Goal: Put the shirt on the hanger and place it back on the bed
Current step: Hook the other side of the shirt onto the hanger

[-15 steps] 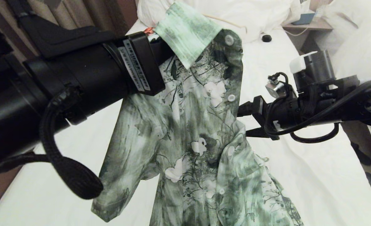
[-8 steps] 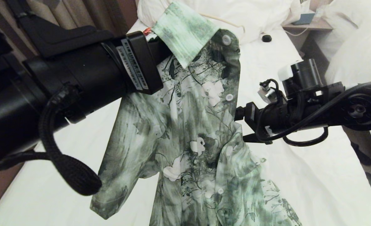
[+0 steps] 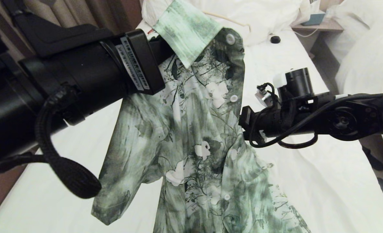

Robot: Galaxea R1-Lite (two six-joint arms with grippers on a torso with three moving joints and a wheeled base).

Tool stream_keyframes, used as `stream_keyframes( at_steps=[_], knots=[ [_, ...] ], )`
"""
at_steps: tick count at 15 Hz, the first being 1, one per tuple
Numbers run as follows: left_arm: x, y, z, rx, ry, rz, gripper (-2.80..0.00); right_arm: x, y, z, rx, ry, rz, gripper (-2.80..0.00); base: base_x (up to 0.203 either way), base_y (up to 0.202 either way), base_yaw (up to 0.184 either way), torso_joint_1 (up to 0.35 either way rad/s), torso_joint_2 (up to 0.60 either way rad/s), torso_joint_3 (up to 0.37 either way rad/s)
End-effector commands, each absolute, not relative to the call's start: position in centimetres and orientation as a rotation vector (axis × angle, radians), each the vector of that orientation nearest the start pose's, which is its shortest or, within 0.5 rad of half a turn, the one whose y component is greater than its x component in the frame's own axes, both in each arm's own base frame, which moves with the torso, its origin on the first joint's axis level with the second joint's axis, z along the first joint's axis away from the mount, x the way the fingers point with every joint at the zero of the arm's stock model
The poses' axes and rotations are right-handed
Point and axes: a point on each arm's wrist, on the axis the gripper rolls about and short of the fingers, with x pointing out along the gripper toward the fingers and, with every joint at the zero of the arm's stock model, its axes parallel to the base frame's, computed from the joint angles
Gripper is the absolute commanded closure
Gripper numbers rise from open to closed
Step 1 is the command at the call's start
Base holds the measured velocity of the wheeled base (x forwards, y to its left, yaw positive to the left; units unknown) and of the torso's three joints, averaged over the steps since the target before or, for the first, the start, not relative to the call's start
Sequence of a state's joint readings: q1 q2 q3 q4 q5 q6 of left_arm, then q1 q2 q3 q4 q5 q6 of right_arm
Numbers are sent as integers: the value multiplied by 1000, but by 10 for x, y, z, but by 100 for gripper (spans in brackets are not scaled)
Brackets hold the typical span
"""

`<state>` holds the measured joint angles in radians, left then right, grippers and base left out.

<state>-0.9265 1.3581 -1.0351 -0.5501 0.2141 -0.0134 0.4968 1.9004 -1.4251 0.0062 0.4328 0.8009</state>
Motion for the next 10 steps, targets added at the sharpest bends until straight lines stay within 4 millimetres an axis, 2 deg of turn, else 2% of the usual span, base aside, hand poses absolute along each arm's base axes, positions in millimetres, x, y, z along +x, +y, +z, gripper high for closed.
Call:
stream_keyframes(
  at_steps=[1,3,7,10],
  knots=[
    [139,-177,333,-142,-195,-708,0,327,188,223,714,839,658,0,0,0,0,0,0,0],
    [140,-177,332,-140,-193,-709,0,328,175,233,727,793,624,0,0,0,0,0,0,0],
    [137,-178,333,-141,-193,-734,0,331,134,257,791,657,490,0,0,0,0,0,0,0],
    [132,-184,331,-138,-182,-767,0,329,119,273,806,568,485,0,0,0,0,0,0,0]
  ],
)
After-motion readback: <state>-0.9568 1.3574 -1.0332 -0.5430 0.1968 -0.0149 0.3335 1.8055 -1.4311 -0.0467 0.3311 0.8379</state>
